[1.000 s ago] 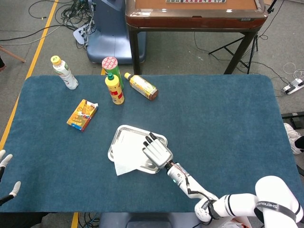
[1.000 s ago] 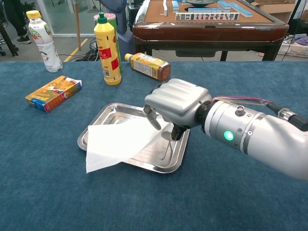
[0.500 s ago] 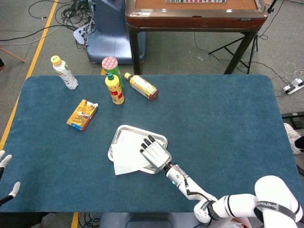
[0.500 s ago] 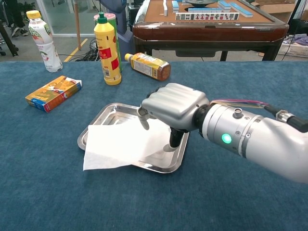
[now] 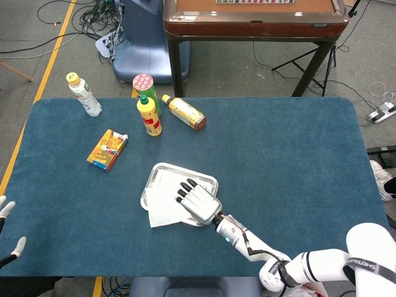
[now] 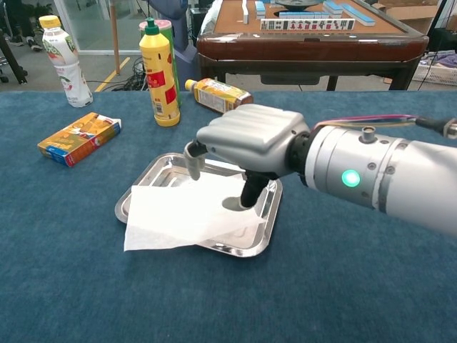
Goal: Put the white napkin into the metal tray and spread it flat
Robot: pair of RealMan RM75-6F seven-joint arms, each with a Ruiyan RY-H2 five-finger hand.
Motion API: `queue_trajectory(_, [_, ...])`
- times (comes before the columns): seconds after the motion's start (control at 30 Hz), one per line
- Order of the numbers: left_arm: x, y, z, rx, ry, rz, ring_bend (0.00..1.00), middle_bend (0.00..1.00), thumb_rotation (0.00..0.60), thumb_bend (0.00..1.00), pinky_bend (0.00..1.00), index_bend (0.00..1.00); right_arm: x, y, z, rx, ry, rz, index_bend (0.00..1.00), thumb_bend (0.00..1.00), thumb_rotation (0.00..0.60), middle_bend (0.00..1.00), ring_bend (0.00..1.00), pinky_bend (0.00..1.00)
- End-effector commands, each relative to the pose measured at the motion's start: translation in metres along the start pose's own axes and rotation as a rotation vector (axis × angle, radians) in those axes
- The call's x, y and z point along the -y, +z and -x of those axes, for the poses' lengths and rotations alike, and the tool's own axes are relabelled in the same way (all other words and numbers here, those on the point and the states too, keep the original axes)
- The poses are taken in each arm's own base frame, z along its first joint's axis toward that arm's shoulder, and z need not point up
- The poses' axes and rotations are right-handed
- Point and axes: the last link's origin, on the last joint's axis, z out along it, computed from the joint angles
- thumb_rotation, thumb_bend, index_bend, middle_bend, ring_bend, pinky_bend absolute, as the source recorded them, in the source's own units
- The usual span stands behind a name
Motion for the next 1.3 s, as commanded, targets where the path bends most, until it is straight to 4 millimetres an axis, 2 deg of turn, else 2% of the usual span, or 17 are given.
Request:
queue_trajectory(0.03, [0.0, -0.001, -0.001, -0.001, 0.001, -0.003, 0.01, 0.03, 0.6, 0.29, 0.0, 0.11, 0.006, 0.002, -0.006, -0.008, -0.02, -0.054, 0.36, 0.8, 0.6, 0.55, 0.53, 0.55])
queue_trajectory(0.07, [0.0, -0.001, -0.001, -0.001, 0.003, -0.003, 0.01, 0.03, 0.6, 0.29, 0.0, 0.11, 0.007, 0.003, -0.006, -0.002, -0.03, -0.072, 0.36, 0.89, 0.6, 0.62, 0.6, 0.68])
queue_trajectory(0.13, [0.0, -0.001, -0.001, 0.0, 0.004, -0.003, 0.01, 0.03, 0.6, 0.29, 0.0, 0.11, 0.01, 0.005, -0.006, 0.019, -0.041, -0.1, 0.36, 0.99, 0.6, 0.76, 0.74, 0.87])
queue_trajectory(0.2, [-0.001, -0.001, -0.001, -0.001, 0.005, -0.002, 0.01, 0.03, 0.6, 0.29, 0.0, 0.11, 0.013, 0.006, -0.005, 0.049, -0.053, -0.126, 0.36, 1.0, 0.6, 0.87, 0.85, 0.98])
queue_trajectory(0.23, [-0.001, -0.002, -0.002, -0.002, 0.004, -0.002, 0.01, 0.03, 0.6, 0.29, 0.0, 0.11, 0.013, 0.006, -0.004, 0.068, -0.055, -0.135, 0.36, 1.0, 0.6, 0.93, 0.9, 1.0])
queue_trajectory(0.3, [-0.001, -0.002, -0.002, -0.002, 0.005, -0.003, 0.01, 0.03, 0.6, 0.29, 0.0, 0.11, 0.017, 0.007, -0.005, 0.1, -0.05, -0.155, 0.36, 1.0, 0.6, 0.99, 0.97, 1.0])
queue_trajectory(0.37, [-0.001, -0.002, -0.002, -0.001, 0.006, -0.004, 0.01, 0.03, 0.6, 0.29, 0.0, 0.11, 0.019, 0.007, -0.005, 0.131, -0.038, -0.168, 0.36, 1.0, 0.6, 1.0, 1.0, 1.0])
queue_trajectory(0.6, [-0.001, -0.003, -0.003, -0.003, 0.011, -0.008, 0.01, 0.03, 0.6, 0.29, 0.0, 0.11, 0.023, 0.009, -0.003, 0.178, -0.02, -0.187, 0.36, 1.0, 0.546, 1.0, 1.0, 1.0])
queue_trajectory(1.03, [0.0, -0.006, -0.004, -0.004, 0.015, -0.016, 0.01, 0.03, 0.6, 0.29, 0.0, 0.11, 0.041, 0.015, 0.01, 0.214, -0.029, -0.231, 0.36, 1.0, 0.544, 1.0, 1.0, 1.0])
queue_trajectory(1.3, [0.002, -0.007, -0.004, -0.006, 0.015, -0.023, 0.01, 0.03, 0.6, 0.29, 0.0, 0.11, 0.048, 0.028, 0.02, 0.223, -0.048, -0.226, 0.36, 1.0, 0.543, 1.0, 1.0, 1.0])
